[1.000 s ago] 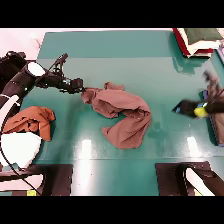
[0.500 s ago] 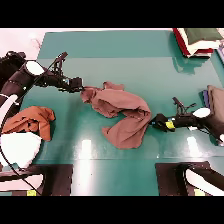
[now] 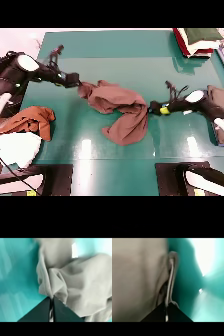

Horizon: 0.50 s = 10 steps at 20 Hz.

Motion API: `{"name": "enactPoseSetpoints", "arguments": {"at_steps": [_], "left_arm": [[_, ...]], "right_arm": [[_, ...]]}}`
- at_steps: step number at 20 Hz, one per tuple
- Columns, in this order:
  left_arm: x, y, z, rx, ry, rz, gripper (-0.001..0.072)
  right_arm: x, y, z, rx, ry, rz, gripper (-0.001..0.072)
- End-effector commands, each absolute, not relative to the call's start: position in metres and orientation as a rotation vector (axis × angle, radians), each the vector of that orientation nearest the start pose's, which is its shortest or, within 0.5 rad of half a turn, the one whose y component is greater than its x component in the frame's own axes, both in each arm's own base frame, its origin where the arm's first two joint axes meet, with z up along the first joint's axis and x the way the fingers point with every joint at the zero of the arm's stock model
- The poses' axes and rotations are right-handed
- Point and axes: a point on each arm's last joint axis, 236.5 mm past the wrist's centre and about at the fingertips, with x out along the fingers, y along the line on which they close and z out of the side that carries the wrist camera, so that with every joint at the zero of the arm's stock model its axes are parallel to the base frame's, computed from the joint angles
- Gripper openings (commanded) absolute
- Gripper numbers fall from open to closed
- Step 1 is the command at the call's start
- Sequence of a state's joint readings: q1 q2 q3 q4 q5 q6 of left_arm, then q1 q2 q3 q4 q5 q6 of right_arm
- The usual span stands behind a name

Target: Fold the shirts.

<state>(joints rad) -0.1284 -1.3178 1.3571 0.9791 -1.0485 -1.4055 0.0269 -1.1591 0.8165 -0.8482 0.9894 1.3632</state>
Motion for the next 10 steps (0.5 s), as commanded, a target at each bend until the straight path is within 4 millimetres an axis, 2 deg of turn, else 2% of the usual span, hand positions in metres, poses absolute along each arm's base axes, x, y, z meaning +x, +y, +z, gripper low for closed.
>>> {"name": "enactPoseSetpoints", "arguments": {"at_steps": [1,3,4,6,8,10], "left_arm": [[0.431,-0.144,0.238,-0.233,0.682,-0.493,0.0024],[0.402,-0.132,0.343,-0.185,0.438,-0.493,0.0024],[0.379,-0.128,0.392,-0.156,0.317,-0.491,0.0023],[0.325,-0.123,0.471,-0.12,0.111,-0.502,0.0023],[0.269,-0.118,0.532,-0.07,-0.075,-0.502,0.0023],[0.23,-0.111,0.569,-0.035,-0.199,-0.488,0.0023]], "right_arm": [[0.351,0.098,0.111,0.362,0.984,0.394,0.0014],[0.343,0.077,0.209,0.305,0.763,0.375,0.0014],[0.333,0.071,0.252,0.272,0.669,0.366,0.0014],[0.304,0.066,0.327,0.214,0.502,0.347,0.0013],[0.275,0.064,0.387,0.159,0.353,0.321,0.0013],[0.252,0.056,0.424,0.128,0.255,0.264,0.0013]]}}
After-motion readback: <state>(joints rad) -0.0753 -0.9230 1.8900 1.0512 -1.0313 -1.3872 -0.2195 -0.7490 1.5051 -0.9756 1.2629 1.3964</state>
